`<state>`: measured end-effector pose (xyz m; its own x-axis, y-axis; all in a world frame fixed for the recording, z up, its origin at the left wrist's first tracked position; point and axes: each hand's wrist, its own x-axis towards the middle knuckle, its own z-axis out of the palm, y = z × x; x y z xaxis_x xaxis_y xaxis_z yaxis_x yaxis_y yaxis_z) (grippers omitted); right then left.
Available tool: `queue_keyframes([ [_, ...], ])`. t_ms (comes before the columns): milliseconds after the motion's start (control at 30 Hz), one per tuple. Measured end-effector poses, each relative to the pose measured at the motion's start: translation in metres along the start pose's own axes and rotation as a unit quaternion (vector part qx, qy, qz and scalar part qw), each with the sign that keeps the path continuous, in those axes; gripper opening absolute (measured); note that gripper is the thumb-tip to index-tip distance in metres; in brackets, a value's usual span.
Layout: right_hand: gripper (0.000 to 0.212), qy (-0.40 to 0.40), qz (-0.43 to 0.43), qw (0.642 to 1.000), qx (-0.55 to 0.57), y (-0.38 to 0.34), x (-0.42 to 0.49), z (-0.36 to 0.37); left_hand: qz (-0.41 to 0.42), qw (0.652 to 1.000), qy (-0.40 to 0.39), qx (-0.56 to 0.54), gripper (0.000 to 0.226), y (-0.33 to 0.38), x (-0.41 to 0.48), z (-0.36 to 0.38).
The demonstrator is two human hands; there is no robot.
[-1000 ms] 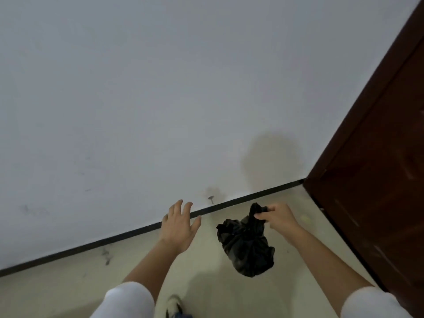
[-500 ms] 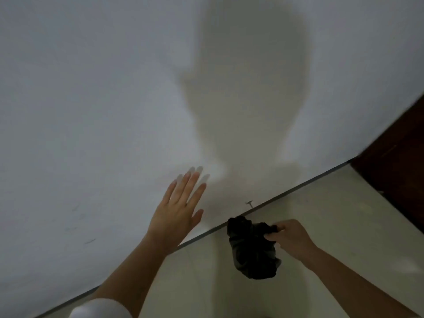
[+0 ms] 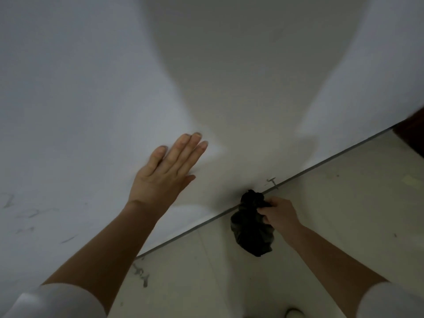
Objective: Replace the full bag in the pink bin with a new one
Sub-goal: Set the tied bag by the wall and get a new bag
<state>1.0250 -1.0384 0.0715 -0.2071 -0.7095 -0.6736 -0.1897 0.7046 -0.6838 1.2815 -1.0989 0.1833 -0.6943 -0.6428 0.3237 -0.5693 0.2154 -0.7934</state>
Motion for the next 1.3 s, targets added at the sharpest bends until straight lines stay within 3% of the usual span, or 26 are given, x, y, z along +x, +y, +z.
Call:
queue_keyframes([
  [67, 0.016, 0.005, 0.001, 1.000, -0.005, 0.005, 0.008, 0.012, -0.003, 1.000, 0.013, 0.023, 0.076, 0.000, -0.001, 0.003],
  [200, 0.010, 0.014, 0.004, 0.998, -0.056, 0.019, 0.019, 0.028, -0.005, 0.998, 0.017, 0.053, 0.076, 0.000, -0.001, 0.006],
  [267, 0.022, 0.021, 0.011, 0.997, -0.067, 0.026, 0.022, 0.034, -0.006, 0.998, 0.020, 0.064, 0.076, 0.001, -0.002, 0.007],
  [333, 0.026, 0.028, 0.017, 0.998, -0.058, 0.031, 0.023, 0.038, -0.009, 0.997, 0.019, 0.075, 0.076, 0.001, -0.003, 0.006],
  [433, 0.013, 0.017, 0.034, 0.999, -0.016, 0.032, 0.022, 0.040, -0.007, 0.997, 0.014, 0.078, 0.076, 0.000, -0.002, 0.003],
  [500, 0.023, 0.007, 0.027, 1.000, -0.010, 0.030, 0.019, 0.038, -0.008, 0.997, 0.004, 0.076, 0.077, 0.000, 0.000, 0.001],
  [700, 0.037, -0.014, -0.021, 0.999, -0.039, 0.013, -0.016, 0.022, -0.023, 0.997, -0.071, 0.011, 0.087, 0.002, 0.001, -0.024],
  [800, 0.032, -0.018, -0.040, 0.997, -0.060, 0.003, -0.050, 0.007, -0.039, 0.984, -0.134, -0.113, 0.092, 0.001, 0.003, -0.058],
  [933, 0.032, 0.008, -0.061, 0.995, -0.079, -0.014, -0.116, -0.023, -0.124, 0.916, -0.231, -0.303, 0.085, 0.000, 0.007, -0.119],
  [1067, 0.029, 0.038, -0.060, 0.994, -0.084, -0.022, -0.199, -0.062, -0.150, 0.774, -0.429, -0.441, 0.074, 0.000, 0.002, -0.187],
  [1200, 0.025, 0.092, -0.042, 0.993, -0.061, -0.015, -0.283, -0.106, -0.154, 0.693, -0.442, -0.548, 0.066, 0.006, -0.002, -0.258],
  [1300, 0.027, 0.153, -0.005, 0.988, -0.036, 0.006, -0.348, -0.139, -0.103, 0.664, -0.442, -0.594, 0.061, 0.020, -0.003, -0.315],
])
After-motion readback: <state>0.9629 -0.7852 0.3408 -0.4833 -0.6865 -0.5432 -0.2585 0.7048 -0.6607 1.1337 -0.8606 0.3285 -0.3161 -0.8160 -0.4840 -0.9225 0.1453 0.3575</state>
